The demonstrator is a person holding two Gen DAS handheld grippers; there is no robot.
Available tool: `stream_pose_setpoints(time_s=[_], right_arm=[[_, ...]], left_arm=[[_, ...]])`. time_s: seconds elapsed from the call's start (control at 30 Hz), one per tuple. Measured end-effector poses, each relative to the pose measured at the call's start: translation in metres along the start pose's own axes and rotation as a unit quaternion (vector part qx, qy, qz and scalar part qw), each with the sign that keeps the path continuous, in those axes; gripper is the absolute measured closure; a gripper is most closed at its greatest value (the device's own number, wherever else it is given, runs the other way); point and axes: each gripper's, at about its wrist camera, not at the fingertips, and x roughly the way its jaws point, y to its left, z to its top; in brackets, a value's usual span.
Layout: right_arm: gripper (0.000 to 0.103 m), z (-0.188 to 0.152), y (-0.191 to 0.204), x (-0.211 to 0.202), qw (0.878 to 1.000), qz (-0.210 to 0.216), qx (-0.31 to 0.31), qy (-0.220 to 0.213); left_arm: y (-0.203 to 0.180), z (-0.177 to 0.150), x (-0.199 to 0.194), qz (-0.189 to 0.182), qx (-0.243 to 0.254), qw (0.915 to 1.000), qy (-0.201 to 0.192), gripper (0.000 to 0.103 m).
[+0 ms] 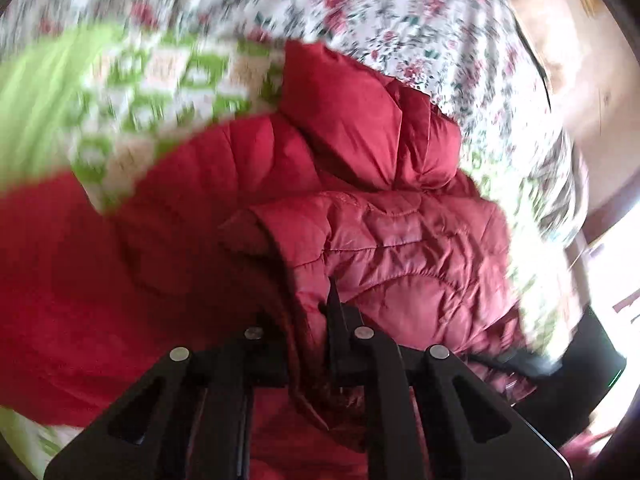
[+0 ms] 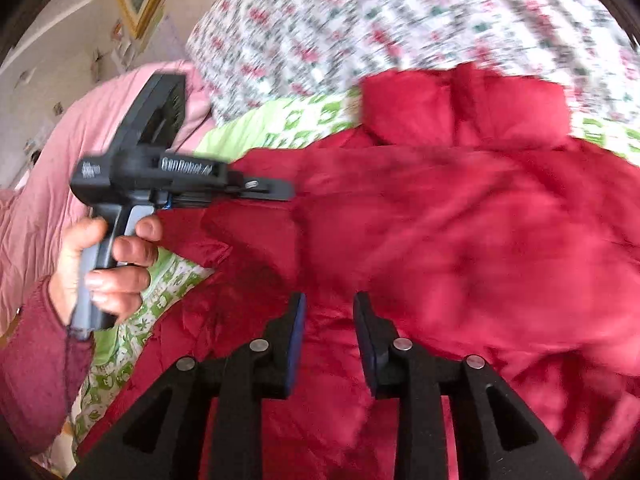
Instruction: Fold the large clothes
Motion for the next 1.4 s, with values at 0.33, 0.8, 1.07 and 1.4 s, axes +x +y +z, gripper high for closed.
stream_pose_setpoints(time_s=[0.33,0.8,1.07,1.4], right_arm=[[0.076,0.013,-0.131,-0.036,0.978,-0.172,0.117,-0.010],[0.078,-0.001,-0.152,-0.011,0.974,-0.189,0.120,0.020],[0.078,0.001,-0.151,-0.012,0.974,-0.194,0.117,0.023],[0.074,0.030,-0.093,-0.023,0.988,-0.136,0.069,-0.015]], left_arm=[[-0.006,-0.012,0.007,0.087,0.100,0.9912,0.002,0.091],[0.000,-0.019,-0.057,0.162,0.010,0.9819,-0.097,0.064],[-0.039,-0.030,0.005,0.070,0.033,0.9967,-0.023,0.064],[-0.025,-0.040,0.035,0.083,0.027,0.9962,0.002,0.064]])
